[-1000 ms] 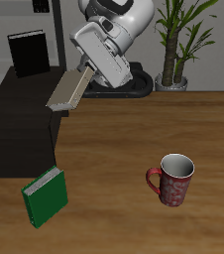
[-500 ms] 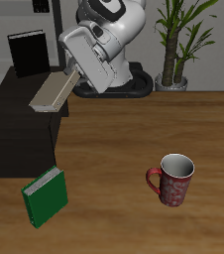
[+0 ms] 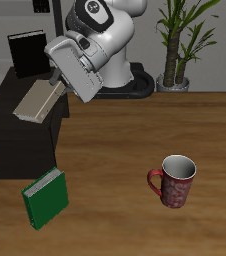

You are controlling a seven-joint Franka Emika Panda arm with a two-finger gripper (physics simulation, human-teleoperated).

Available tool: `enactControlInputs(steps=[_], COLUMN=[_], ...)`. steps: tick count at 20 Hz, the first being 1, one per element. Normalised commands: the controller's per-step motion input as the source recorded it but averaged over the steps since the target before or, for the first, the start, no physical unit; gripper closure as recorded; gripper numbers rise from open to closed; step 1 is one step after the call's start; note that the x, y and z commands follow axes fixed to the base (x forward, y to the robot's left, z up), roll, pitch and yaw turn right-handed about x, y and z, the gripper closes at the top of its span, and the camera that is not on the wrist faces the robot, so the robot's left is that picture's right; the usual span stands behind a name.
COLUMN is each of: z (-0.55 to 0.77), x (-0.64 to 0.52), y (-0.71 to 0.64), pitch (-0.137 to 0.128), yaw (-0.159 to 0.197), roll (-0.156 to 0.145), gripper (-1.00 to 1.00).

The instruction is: Place the black book upright on top of the shelf and place the yellow book flat on top of the shelf

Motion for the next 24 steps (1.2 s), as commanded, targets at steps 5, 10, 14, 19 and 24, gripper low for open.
enactControlInputs(steps=[5,10,14,19,24], z=[-0.16,-0.26,-0.39,-0.05,0.03], x=[0.01,0.03,0.04,0.0,0.08], y=[-0.3,-0.39,-0.44,0.39,0.24], pitch=[0.076,0.127,0.287,0.171,0.192], yaw=[-0.022,-0.043,-0.161,-0.188,-0.266], roll=[-0.043,-0.046,-0.028,0.412,0.268], gripper=[1.0,1.0,-1.0,-1.0,-1.0])
